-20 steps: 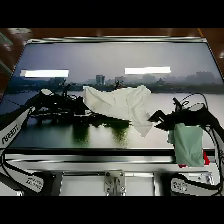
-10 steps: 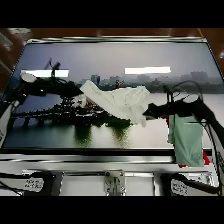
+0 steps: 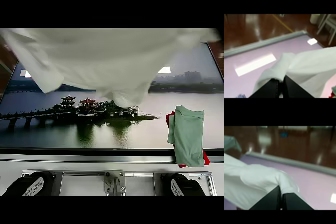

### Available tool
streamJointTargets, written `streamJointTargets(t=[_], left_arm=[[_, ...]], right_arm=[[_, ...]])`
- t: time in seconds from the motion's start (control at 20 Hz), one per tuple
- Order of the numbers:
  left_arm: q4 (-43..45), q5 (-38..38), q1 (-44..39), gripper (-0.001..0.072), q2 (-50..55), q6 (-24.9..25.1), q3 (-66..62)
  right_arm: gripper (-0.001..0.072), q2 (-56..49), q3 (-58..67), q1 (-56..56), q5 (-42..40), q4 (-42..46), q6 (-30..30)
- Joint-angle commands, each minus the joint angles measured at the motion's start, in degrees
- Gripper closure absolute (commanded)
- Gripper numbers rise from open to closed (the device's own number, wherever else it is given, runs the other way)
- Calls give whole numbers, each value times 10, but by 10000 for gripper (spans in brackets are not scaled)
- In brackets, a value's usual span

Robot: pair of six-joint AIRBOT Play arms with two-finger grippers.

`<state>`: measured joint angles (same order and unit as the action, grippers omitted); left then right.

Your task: Fold the shirts.

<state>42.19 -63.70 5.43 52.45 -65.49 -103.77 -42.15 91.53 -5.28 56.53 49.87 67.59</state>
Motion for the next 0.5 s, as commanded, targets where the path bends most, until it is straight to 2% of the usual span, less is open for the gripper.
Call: streamJointTargets(t=[0.0, 0.15, 0.25, 0.35, 0.45], left_arm=[[44, 5, 9, 669, -109, -74, -33], [116, -85, 9, 670, -136, -148, -33], [136, -163, 9, 669, -132, -178, -13], [136, -217, 9, 669, -132, -178, 46], [135, -248, 8, 669, -132, -178, 140]], right_arm=[[663, 82, 71, 0, -44, 57, 54], [663, 88, 86, 0, -113, 82, 73], [663, 67, 86, 0, -144, 75, 74], [663, 23, 86, 0, -99, 75, 79], [663, -43, 85, 0, 13, 74, 89]])
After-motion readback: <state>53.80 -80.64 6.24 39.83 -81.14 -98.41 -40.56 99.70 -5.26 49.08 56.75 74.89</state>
